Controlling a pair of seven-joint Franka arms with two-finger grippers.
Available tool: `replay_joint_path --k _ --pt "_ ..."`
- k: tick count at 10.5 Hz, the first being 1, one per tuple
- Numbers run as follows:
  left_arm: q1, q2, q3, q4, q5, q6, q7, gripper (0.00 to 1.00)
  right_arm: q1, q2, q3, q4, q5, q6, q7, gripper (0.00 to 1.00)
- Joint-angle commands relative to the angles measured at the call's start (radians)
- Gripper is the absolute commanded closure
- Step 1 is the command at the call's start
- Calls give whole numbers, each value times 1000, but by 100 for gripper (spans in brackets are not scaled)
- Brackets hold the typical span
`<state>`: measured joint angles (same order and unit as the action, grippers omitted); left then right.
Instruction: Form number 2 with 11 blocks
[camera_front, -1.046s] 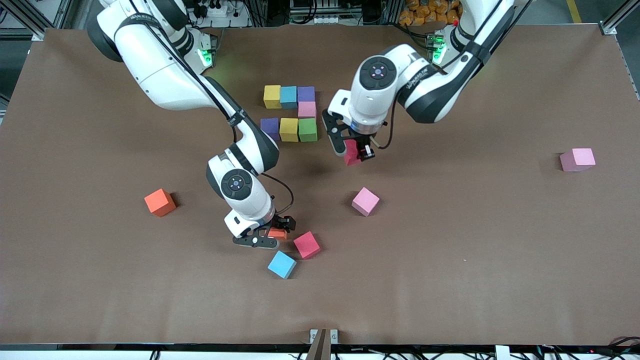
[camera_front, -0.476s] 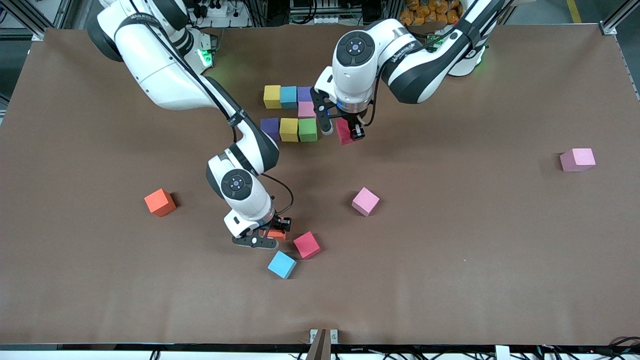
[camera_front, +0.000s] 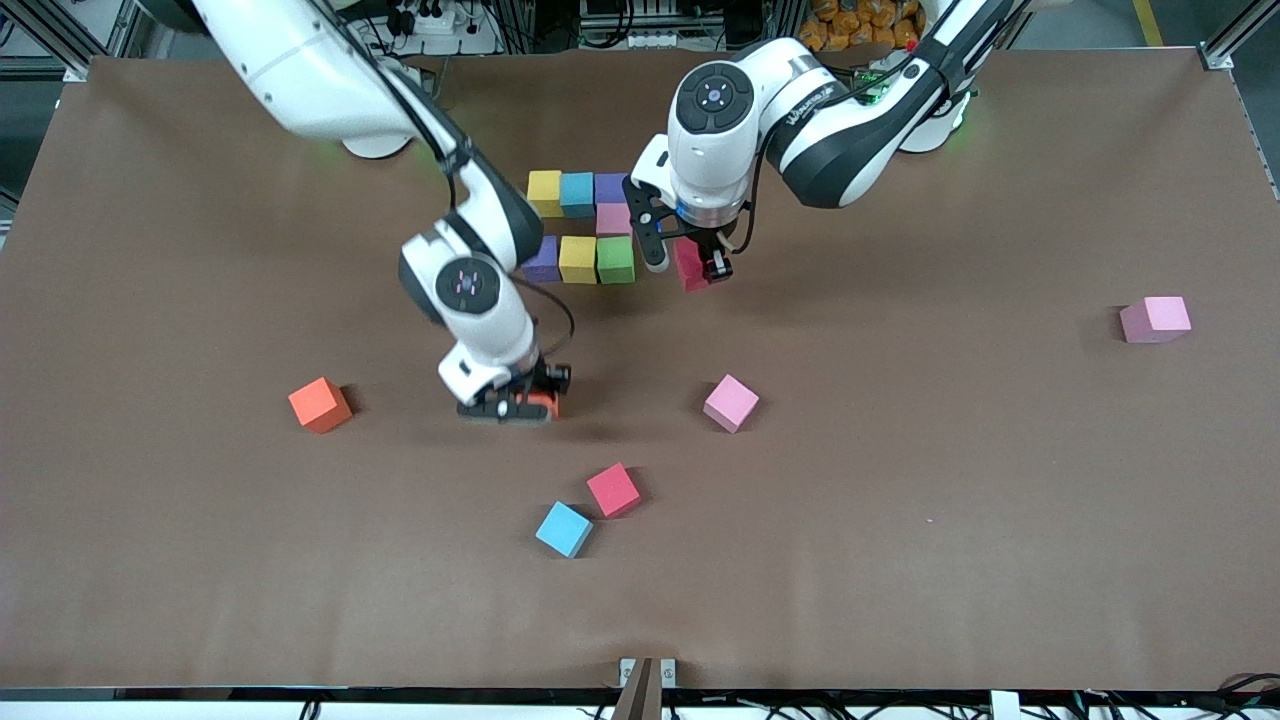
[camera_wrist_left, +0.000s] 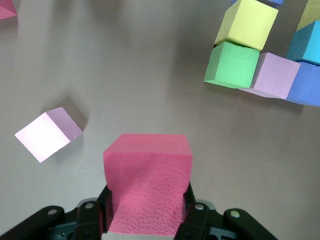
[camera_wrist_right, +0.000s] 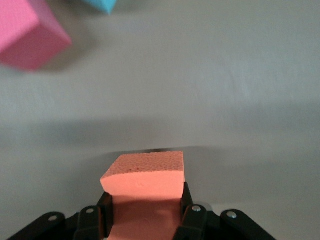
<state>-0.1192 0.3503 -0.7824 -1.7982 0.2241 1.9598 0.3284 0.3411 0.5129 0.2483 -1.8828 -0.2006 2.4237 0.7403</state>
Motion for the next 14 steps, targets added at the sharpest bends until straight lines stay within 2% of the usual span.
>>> replay_joint_path --k 1,3,6,14 --pt "9 -20 -8 0 -23 -22 11 100 22 -169 8 -239 1 69 37 100" --pt "7 -16 -8 -1 -23 -22 12 100 24 -253 19 -372 1 132 39 100" --pt "7 -16 -26 -1 -23 -22 12 100 22 -264 45 -458 1 231 76 100" --pt "9 -8 -28 -1 -23 -24 12 100 29 -220 60 -493 0 325 160 100"
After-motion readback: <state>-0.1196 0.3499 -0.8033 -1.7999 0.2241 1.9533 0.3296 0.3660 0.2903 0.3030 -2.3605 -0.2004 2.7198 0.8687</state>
